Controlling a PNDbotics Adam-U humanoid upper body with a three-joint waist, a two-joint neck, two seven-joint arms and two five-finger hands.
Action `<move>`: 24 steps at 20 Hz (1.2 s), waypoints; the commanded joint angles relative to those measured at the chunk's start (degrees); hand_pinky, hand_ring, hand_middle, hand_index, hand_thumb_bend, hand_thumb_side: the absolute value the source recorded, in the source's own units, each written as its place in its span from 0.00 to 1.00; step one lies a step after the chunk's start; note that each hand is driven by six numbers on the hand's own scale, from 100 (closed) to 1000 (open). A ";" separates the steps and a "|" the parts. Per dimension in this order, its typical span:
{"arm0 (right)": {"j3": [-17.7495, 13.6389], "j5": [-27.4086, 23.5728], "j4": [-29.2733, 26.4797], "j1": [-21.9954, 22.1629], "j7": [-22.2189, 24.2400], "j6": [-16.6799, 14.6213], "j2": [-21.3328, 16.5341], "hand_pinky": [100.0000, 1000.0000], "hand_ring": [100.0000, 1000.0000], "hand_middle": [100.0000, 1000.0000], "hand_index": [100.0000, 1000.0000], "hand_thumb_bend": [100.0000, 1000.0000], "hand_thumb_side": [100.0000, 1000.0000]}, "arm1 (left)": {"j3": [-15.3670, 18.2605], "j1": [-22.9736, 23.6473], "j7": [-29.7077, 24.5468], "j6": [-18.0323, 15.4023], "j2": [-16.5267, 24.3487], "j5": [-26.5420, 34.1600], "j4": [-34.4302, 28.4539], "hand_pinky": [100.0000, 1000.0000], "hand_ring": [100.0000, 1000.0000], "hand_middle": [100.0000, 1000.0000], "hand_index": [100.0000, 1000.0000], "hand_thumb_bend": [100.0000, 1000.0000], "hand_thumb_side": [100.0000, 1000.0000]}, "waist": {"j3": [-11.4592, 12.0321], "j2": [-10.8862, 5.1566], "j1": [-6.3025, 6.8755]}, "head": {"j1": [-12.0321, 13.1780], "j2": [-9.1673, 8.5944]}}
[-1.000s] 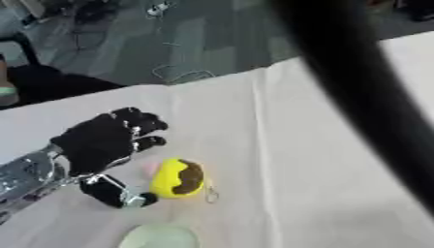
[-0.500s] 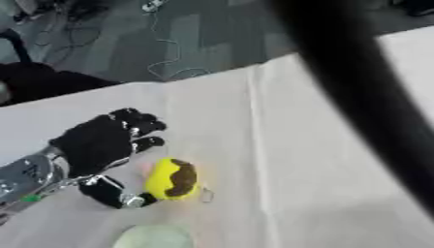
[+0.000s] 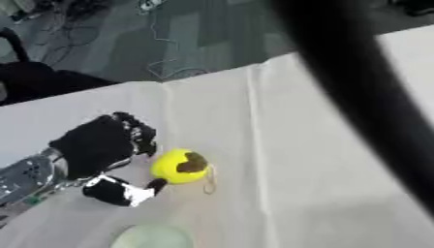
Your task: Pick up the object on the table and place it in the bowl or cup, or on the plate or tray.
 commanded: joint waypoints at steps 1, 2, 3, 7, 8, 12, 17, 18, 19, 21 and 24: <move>-0.71 -0.60 -0.78 -0.66 -16.52 -16.51 -1.24 0.20 0.26 0.28 0.49 0.11 0.86 | 0.01 -0.14 2.01 -0.71 0.91 1.83 -0.55 0.31 0.36 0.35 0.42 0.09 0.84 | 0.13 -1.14 -0.35 | -0.16 -1.10; -0.77 -0.69 -0.78 -0.68 -16.54 -16.51 -1.28 0.20 0.26 0.28 0.49 0.11 0.86 | -0.05 -0.08 2.16 -0.81 0.87 2.21 -0.55 0.30 0.36 0.35 0.41 0.09 0.83 | 0.14 -1.14 -0.35 | -0.18 -1.13; -0.84 -0.78 -0.78 -0.71 -16.57 -16.51 -1.31 0.20 0.26 0.28 0.49 0.11 0.86 | -0.08 -0.07 2.45 -0.97 0.84 2.49 -0.55 0.28 0.35 0.34 0.40 0.09 0.83 | 0.13 -1.12 -0.35 | -0.17 -1.18; -0.91 -1.23 -0.78 -0.94 -16.52 -16.51 -1.25 0.19 0.26 0.29 0.49 0.10 0.86 | -0.14 0.39 2.19 -0.44 0.66 3.00 -0.55 0.34 0.51 0.49 0.53 0.09 0.86 | -0.01 -0.92 -0.35 | -0.37 -1.49; -0.91 -1.36 -0.78 -1.00 -16.47 -16.51 -1.21 0.19 0.26 0.29 0.49 0.07 0.84 | -0.14 0.43 1.36 -0.20 0.63 3.34 -0.55 0.35 0.53 0.53 0.57 0.08 0.86 | -0.07 -0.87 -0.35 | -0.42 -1.57; -0.92 -1.80 -0.78 -1.54 -16.11 -16.51 -0.77 0.19 0.26 0.29 0.49 0.10 0.87 | -0.02 0.62 -6.19 3.63 0.42 4.53 -0.47 0.70 0.83 0.84 0.83 0.56 0.71 | -0.51 -0.25 -0.35 | -0.71 -2.22; -1.01 -2.64 -0.78 -2.27 -15.48 -16.51 -0.31 0.19 0.26 0.29 0.50 0.09 0.87 | -0.17 -0.13 -9.96 4.90 0.19 4.53 -0.55 0.74 0.86 0.89 0.89 0.57 0.65 | -0.94 0.44 -0.35 | -0.91 -2.92; -1.04 -2.85 -0.78 -2.38 -15.37 -16.51 -0.27 0.19 0.26 0.29 0.50 0.09 0.87 | -0.20 -0.23 -9.85 4.91 0.14 4.50 -0.55 0.74 0.86 0.89 0.89 0.57 0.65 | -0.99 0.53 -0.35 | -0.95 -3.04; -1.07 -3.05 -0.78 -2.50 -15.27 -16.51 -0.24 0.19 0.26 0.29 0.50 0.09 0.87 | -0.24 -0.46 -9.11 4.69 0.07 4.41 -0.55 0.54 0.65 0.69 0.80 0.41 0.66 | -1.05 0.62 -0.35 | -1.02 -3.20; -1.17 -3.35 -0.78 -2.63 -15.10 -16.51 -0.22 0.19 0.26 0.29 0.50 0.10 0.87 | -0.31 -0.79 -6.55 4.01 -0.02 3.75 -0.55 0.20 0.29 0.35 0.59 0.27 0.68 | -1.09 0.72 -0.35 | -1.08 -3.35; -1.41 -3.63 -0.78 -2.66 -15.00 -16.51 -0.37 0.19 0.26 0.29 0.50 0.10 0.88 | -0.62 -0.70 -1.56 3.26 -0.20 3.26 -0.55 0.00 0.02 0.11 0.37 0.11 0.85 | -0.97 0.70 -0.35 | -1.01 -3.34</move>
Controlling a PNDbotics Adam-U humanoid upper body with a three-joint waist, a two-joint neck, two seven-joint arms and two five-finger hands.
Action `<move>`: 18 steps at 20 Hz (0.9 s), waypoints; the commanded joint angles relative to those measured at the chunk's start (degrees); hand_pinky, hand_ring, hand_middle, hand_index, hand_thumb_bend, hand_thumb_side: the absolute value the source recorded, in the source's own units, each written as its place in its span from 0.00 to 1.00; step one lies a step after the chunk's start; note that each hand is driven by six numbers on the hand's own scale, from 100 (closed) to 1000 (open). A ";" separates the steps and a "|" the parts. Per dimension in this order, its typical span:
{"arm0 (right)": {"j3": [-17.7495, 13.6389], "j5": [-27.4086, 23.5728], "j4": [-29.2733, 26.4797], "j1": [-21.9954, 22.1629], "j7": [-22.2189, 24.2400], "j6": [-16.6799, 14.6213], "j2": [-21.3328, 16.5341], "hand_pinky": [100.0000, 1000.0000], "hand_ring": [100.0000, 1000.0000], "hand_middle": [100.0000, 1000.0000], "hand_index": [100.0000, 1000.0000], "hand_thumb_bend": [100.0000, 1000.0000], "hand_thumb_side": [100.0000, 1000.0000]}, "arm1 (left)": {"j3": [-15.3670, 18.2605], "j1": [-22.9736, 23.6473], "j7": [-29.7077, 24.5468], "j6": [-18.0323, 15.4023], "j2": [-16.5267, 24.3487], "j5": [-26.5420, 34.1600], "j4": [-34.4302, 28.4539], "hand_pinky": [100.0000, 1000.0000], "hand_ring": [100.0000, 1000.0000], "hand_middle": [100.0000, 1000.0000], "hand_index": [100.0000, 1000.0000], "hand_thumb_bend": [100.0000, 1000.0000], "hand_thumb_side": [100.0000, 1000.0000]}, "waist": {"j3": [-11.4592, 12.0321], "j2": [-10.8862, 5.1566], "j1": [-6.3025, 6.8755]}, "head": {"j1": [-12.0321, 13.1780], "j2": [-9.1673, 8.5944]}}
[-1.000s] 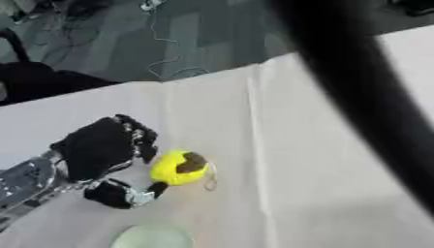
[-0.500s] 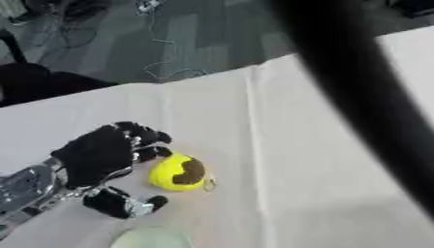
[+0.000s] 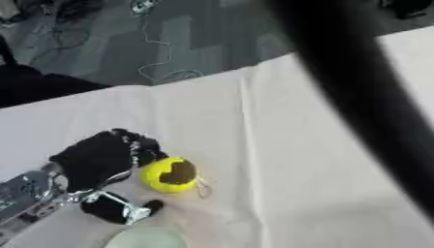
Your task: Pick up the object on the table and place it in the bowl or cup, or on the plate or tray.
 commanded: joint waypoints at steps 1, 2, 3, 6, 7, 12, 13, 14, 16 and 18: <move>-0.57 -0.45 -0.78 -0.57 -15.61 -15.89 -0.53 0.19 0.26 0.29 0.50 0.10 0.87 | -0.15 0.00 3.75 -0.31 0.73 -0.22 -0.19 0.00 0.00 0.00 0.24 0.12 0.83 | 0.15 -1.11 -0.36 | -0.40 -1.21; -0.63 -0.49 -0.78 -0.49 -15.62 -15.89 -0.67 0.19 0.26 0.29 0.50 0.10 0.87 | -0.22 0.19 4.13 -0.07 0.69 0.21 -0.19 0.00 0.00 0.00 0.25 0.12 0.83 | 0.28 -1.22 -0.36 | -0.34 -1.10; -0.71 -0.51 -0.78 -0.38 -15.65 -15.89 -0.82 0.19 0.26 0.29 0.50 0.10 0.87 | -0.29 0.38 4.18 0.12 0.68 0.72 -0.19 0.00 0.00 0.00 0.16 0.13 0.82 | 0.43 -1.35 -0.36 | -0.29 -0.95; -0.95 -0.38 -0.78 0.05 -15.88 -15.89 -1.36 0.19 0.26 0.29 0.50 0.10 0.86 | -0.45 0.71 3.44 0.07 0.68 2.41 -0.19 0.00 0.00 0.00 0.12 0.12 0.79 | 0.95 -1.84 -0.36 | -0.18 -0.54; -1.00 -0.27 -0.78 0.18 -15.98 -15.89 -1.52 0.20 0.26 0.29 0.49 0.10 0.86 | -0.48 0.77 3.27 -0.06 0.66 2.85 -0.19 0.00 0.00 0.00 0.09 0.11 0.77 | 1.09 -1.99 -0.36 | -0.17 -0.48; -1.24 0.85 -0.78 0.95 -16.87 -15.89 -2.35 0.20 0.26 0.28 0.49 0.11 0.85 | -0.28 1.05 4.03 -0.68 0.38 4.25 -0.19 0.00 0.00 0.00 0.07 0.10 0.75 | 2.02 -2.70 -0.36 | -0.23 0.01; -1.17 1.15 -0.78 1.17 -17.03 -15.89 -2.49 0.20 0.26 0.28 0.49 0.11 0.85 | -0.28 1.16 4.32 -0.83 0.35 4.54 -0.19 0.00 0.00 0.00 0.06 0.10 0.75 | 2.26 -2.89 -0.36 | -0.27 0.23; -1.11 1.48 -0.78 1.40 -17.22 -15.89 -2.63 0.20 0.26 0.28 0.49 0.11 0.85 | -0.23 1.31 4.73 -1.14 0.34 4.77 -0.19 0.00 0.00 0.00 0.06 0.10 0.75 | 2.52 -3.09 -0.36 | -0.36 0.41; -1.09 2.22 -0.78 1.84 -17.65 -15.89 -2.89 0.20 0.26 0.28 0.48 0.12 0.84 | -0.08 1.58 5.60 -1.57 0.21 5.18 -0.19 0.00 0.00 0.00 0.06 0.10 0.75 | 3.04 -3.42 -0.38 | -0.49 0.73; -1.10 3.14 -0.78 2.51 -18.16 -15.89 -3.11 0.20 0.26 0.28 0.48 0.13 0.84 | -0.02 1.83 6.66 -1.97 0.16 5.55 -0.19 0.00 0.00 0.00 0.06 0.10 0.76 | 3.81 -3.87 -0.58 | -0.61 1.21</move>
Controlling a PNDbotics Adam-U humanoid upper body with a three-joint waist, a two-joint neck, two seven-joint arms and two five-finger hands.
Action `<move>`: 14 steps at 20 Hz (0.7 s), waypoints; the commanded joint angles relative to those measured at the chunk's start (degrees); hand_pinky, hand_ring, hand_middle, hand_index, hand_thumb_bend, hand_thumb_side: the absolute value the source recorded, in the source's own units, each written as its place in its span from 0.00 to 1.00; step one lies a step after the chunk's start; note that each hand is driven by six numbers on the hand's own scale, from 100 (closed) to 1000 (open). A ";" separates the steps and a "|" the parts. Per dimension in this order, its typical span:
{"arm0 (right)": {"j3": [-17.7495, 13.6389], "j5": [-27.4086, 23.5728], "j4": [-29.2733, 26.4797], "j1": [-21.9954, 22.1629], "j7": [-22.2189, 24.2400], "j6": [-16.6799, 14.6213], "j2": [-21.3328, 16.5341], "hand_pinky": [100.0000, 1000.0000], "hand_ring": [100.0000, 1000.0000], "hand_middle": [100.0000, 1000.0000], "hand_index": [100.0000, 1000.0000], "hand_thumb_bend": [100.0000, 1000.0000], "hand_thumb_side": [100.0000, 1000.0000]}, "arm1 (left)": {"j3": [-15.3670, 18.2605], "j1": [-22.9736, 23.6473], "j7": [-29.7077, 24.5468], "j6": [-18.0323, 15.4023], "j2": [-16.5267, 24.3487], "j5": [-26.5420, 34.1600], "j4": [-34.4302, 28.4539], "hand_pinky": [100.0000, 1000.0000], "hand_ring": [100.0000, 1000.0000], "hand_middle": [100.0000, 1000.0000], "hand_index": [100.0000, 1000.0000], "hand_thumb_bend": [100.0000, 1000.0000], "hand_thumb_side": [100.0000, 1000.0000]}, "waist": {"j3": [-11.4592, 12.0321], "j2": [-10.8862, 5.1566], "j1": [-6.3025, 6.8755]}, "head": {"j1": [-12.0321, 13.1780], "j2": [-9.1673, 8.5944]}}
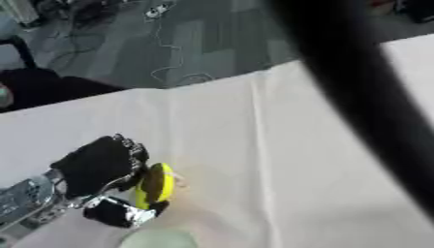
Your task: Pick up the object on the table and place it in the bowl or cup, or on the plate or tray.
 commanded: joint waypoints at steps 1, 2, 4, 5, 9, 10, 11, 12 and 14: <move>-0.30 1.52 -0.78 0.68 -17.55 -16.68 -1.43 0.21 0.26 0.27 0.48 0.15 0.85 | 0.83 0.32 1.77 -0.54 0.84 0.95 -0.42 0.00 0.00 0.00 0.06 0.10 0.76 | 0.85 -2.28 -0.69 | -0.63 0.54; -0.34 1.95 -0.78 1.14 -17.63 -16.68 -1.55 0.21 0.25 0.27 0.48 0.14 0.84 | 0.82 0.49 2.28 -0.70 0.93 0.94 -0.42 0.00 0.00 0.00 0.06 0.10 0.76 | 1.35 -2.66 -0.82 | -0.59 0.85; -0.42 2.69 -0.78 2.18 -17.70 -16.68 -1.92 0.21 0.25 0.27 0.47 0.14 0.83 | 0.76 0.78 3.28 -1.11 1.10 1.27 -0.42 0.00 0.00 0.00 0.06 0.09 0.76 | 2.43 -3.57 -1.05 | -0.58 1.54; -0.44 3.02 -0.78 2.67 -17.71 -16.68 -2.12 0.21 0.25 0.27 0.47 0.14 0.83 | 0.71 0.85 3.78 -1.29 1.19 1.52 -0.42 0.00 0.00 0.00 0.06 0.09 0.76 | 2.98 -4.00 -1.15 | -0.60 1.85; 0.03 4.50 -0.78 4.60 -17.72 -16.68 -2.80 0.21 0.25 0.26 0.46 0.14 0.83 | -0.17 0.69 5.83 -2.50 1.86 2.94 -0.42 0.00 0.00 0.00 0.06 0.09 0.76 | 5.26 -5.54 -1.48 | -0.75 3.84; 0.13 4.84 -0.78 4.96 -17.72 -16.68 -3.01 0.22 0.25 0.26 0.46 0.14 0.83 | -0.50 0.66 6.18 -2.92 2.06 3.20 -0.42 0.00 0.00 0.00 0.06 0.09 0.76 | 5.66 -5.94 -1.49 | -0.56 4.29; 0.21 5.12 -0.78 5.40 -17.72 -16.68 -3.28 0.22 0.25 0.25 0.45 0.14 0.83 | -0.93 0.61 6.56 -3.49 2.23 3.45 -0.42 0.00 0.00 0.00 0.06 0.09 0.76 | 6.02 -6.34 -1.45 | -0.45 4.66; 0.25 5.35 -0.78 5.77 -17.72 -16.68 -3.63 0.22 0.25 0.25 0.45 0.14 0.82 | -1.41 0.57 6.89 -4.14 2.36 3.68 -0.42 0.00 0.00 0.00 0.06 0.09 0.76 | 6.25 -6.73 -1.34 | -0.29 4.92; -0.04 5.59 -0.78 6.23 -17.72 -16.68 -4.28 0.23 0.25 0.25 0.45 0.14 0.82 | -2.27 0.49 7.41 -5.12 2.45 4.09 -0.42 0.00 0.00 0.00 0.06 0.09 0.76 | 6.49 -7.31 -1.12 | 0.10 5.22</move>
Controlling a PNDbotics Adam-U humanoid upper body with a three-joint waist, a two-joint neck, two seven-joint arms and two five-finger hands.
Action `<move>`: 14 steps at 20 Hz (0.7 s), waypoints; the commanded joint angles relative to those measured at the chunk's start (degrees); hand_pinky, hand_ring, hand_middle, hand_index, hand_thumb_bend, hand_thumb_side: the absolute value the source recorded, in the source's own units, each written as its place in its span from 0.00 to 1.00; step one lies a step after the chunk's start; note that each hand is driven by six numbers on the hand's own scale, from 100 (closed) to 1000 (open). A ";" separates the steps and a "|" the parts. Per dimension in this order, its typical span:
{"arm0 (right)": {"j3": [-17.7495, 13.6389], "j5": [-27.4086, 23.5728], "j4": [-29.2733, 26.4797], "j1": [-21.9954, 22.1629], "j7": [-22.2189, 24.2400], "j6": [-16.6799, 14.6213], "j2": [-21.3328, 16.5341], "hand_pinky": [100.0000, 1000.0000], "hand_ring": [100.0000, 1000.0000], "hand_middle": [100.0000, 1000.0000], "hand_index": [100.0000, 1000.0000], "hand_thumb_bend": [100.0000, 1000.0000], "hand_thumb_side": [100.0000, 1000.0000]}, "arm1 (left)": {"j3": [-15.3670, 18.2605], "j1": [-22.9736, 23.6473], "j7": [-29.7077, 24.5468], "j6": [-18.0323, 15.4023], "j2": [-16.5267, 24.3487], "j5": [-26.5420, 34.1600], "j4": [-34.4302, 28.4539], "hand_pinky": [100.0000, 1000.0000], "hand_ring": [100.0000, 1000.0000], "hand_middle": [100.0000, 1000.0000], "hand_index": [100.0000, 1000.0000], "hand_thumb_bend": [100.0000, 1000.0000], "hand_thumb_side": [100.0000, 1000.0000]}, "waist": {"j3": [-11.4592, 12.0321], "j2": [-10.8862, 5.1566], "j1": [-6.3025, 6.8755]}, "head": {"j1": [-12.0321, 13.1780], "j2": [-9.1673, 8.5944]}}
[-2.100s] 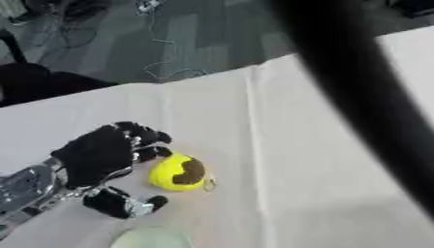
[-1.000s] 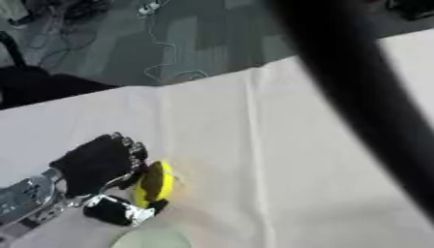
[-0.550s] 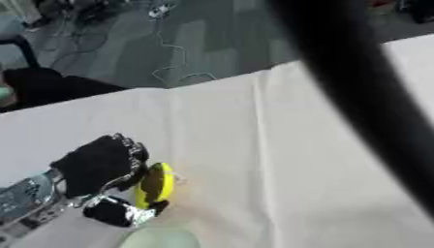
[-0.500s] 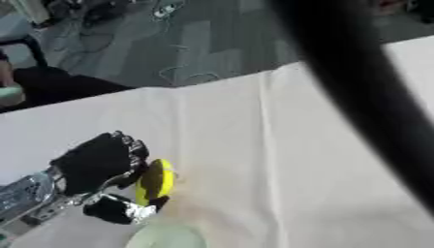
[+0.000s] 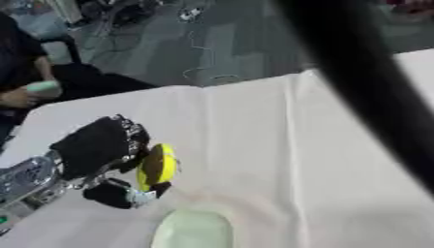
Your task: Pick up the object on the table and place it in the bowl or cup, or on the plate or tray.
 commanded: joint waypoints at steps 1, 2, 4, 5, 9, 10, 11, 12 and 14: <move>-0.58 0.45 -0.78 0.25 -17.31 -17.09 -1.98 0.23 0.25 0.25 0.45 0.14 0.82 | -0.88 -0.48 0.91 -1.55 2.29 1.23 -0.42 0.00 0.00 0.00 0.06 0.09 0.76 | 0.22 -1.64 -0.19 | 0.23 0.40; -0.73 0.23 -0.78 0.37 -17.31 -17.09 -2.31 0.23 0.25 0.25 0.45 0.14 0.82 | -1.55 -0.54 1.13 -2.02 2.27 1.64 -0.42 0.00 0.00 0.00 0.06 0.09 0.76 | 0.26 -1.86 -0.07 | 0.47 0.42; -0.98 -0.37 -0.78 0.44 -17.31 -17.09 -2.95 0.23 0.25 0.25 0.45 0.14 0.82 | -2.84 -0.62 1.46 -2.50 2.13 2.64 -0.42 0.00 0.00 0.00 0.06 0.09 0.76 | 0.30 -2.10 0.19 | 0.77 0.48; -1.13 -0.67 -0.78 0.39 -17.31 -17.09 -3.28 0.23 0.25 0.25 0.45 0.14 0.82 | -3.49 -0.64 1.67 -2.45 2.05 3.28 -0.42 0.00 0.00 0.00 0.06 0.09 0.76 | 0.25 -2.16 0.34 | 0.88 0.48; -2.57 -1.96 -0.78 0.19 -17.31 -17.09 -4.27 0.24 0.25 0.25 0.46 0.15 0.81 | -6.00 -0.61 1.89 -1.94 2.27 6.56 -0.42 0.00 0.00 0.00 0.06 0.09 0.76 | -0.09 -2.44 0.48 | 1.36 0.45; -2.79 -2.21 -0.78 0.22 -17.31 -17.09 -4.47 0.24 0.25 0.25 0.46 0.15 0.81 | -6.55 -0.71 1.75 -2.07 2.43 7.10 -0.42 0.00 0.00 0.00 0.06 0.09 0.76 | -0.04 -2.57 0.49 | 1.59 0.63; -2.97 -2.42 -0.78 0.28 -17.31 -17.09 -4.64 0.24 0.25 0.25 0.46 0.15 0.81 | -7.01 -0.86 1.61 -2.20 2.56 7.56 -0.42 0.00 0.00 0.00 0.06 0.09 0.75 | 0.01 -2.69 0.49 | 1.74 0.78; -3.15 -2.60 -0.78 0.35 -17.31 -17.09 -4.82 0.24 0.25 0.25 0.46 0.15 0.81 | -7.53 -0.99 1.47 -2.43 2.71 7.98 -0.42 0.00 0.00 0.00 0.07 0.09 0.75 | 0.06 -2.85 0.49 | 1.93 0.95; -3.48 -3.00 -0.78 0.46 -17.31 -17.09 -5.15 0.24 0.25 0.25 0.46 0.15 0.81 | -8.39 -1.23 1.27 -2.83 2.87 8.79 -0.42 0.00 0.00 0.00 0.07 0.09 0.75 | 0.08 -3.12 0.49 | 2.13 1.11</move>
